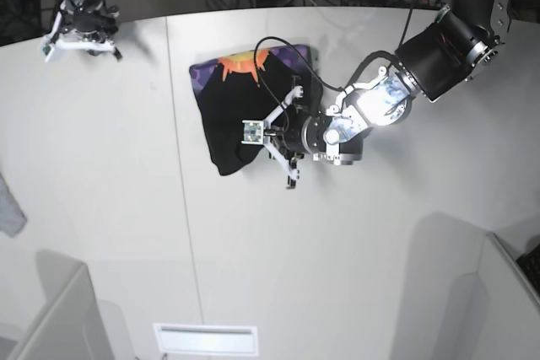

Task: Fold the T-shirt properly
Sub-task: 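Grasp the bundle edge with the left gripper and rotate it flat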

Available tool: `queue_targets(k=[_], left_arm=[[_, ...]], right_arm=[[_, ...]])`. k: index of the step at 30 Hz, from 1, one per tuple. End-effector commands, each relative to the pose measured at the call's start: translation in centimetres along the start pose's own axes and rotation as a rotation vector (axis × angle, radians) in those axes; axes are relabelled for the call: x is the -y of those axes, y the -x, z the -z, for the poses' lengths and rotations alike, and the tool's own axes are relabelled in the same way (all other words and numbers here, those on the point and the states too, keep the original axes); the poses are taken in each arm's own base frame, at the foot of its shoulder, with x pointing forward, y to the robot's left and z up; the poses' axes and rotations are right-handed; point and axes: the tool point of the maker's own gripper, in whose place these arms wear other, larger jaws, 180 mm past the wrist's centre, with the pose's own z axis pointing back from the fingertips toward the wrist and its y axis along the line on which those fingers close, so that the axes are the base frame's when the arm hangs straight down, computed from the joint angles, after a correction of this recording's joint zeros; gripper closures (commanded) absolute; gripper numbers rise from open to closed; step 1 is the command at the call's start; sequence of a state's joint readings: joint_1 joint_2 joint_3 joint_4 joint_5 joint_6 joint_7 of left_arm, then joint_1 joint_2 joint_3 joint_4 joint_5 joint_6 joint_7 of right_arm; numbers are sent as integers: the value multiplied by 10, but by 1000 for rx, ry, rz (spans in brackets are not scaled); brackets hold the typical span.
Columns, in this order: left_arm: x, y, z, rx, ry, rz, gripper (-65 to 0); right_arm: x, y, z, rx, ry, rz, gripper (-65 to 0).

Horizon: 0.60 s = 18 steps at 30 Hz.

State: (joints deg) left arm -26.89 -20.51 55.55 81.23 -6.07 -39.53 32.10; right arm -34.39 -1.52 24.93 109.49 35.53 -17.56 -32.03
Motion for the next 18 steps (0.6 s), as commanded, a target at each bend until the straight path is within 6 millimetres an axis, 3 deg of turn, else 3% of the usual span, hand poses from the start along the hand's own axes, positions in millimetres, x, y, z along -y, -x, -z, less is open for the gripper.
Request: queue_targets(k=[1, 8, 15, 18], left_arm=[[-17, -6, -8, 9, -30, 24, 0], [-34, -13, -14, 7, -56, 67, 0], [-29, -31, -12, 96, -30, 112, 0], [-29, -19, -7, 74, -20, 83, 0]], right_arm=[[0, -4, -3, 23, -1, -3, 0], [-2, 3, -4, 10, -4, 10, 0], [2, 9, -6, -2, 8, 21, 0], [2, 10, -6, -3, 8, 23, 0]])
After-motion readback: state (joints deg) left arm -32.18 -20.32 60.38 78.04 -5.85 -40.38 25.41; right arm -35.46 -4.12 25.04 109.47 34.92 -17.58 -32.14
